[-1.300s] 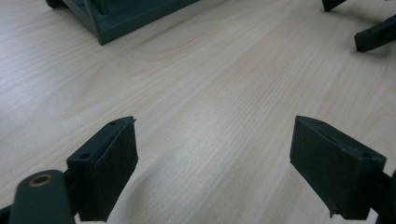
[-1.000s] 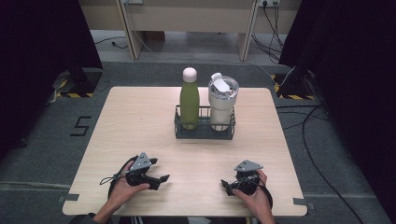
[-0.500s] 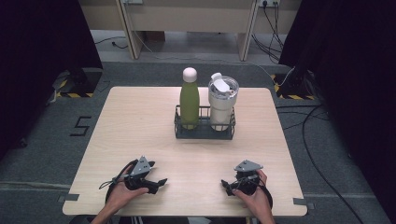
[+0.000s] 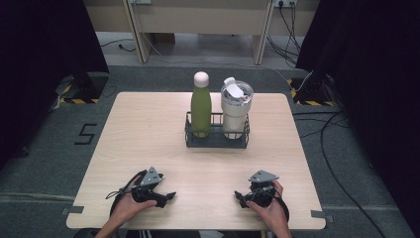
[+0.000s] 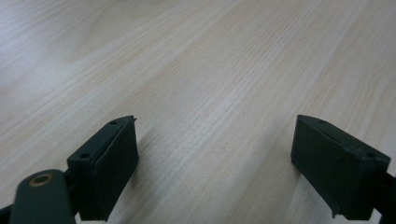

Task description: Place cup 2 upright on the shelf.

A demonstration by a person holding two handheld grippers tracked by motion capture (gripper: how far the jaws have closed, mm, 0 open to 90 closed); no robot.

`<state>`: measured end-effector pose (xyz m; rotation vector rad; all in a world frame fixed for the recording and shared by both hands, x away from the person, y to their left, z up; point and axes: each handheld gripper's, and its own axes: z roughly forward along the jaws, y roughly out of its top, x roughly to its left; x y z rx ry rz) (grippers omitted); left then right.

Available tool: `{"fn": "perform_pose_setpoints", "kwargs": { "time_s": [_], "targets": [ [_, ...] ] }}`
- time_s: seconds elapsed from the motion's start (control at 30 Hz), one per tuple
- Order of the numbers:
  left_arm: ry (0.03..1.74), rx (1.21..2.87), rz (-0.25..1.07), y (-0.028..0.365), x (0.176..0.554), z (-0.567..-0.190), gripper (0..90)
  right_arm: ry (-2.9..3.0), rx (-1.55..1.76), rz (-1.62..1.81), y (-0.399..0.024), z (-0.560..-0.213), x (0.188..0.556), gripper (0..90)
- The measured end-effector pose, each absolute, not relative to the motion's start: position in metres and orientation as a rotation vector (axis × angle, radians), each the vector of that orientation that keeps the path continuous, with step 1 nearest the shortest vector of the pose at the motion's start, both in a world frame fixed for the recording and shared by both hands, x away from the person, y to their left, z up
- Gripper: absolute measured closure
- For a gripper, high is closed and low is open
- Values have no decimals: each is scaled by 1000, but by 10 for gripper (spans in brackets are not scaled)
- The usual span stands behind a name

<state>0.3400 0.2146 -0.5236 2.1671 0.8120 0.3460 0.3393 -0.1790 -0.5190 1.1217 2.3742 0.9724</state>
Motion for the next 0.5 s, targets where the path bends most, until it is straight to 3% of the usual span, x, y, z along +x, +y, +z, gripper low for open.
{"fn": "perform_pose_setpoints", "kwargs": {
  "time_s": [0.5],
  "targets": [
    [799, 2180, 330, 214, 342, -524, 102, 2374, 1120, 971, -179, -519, 339, 44]
  ]
}}
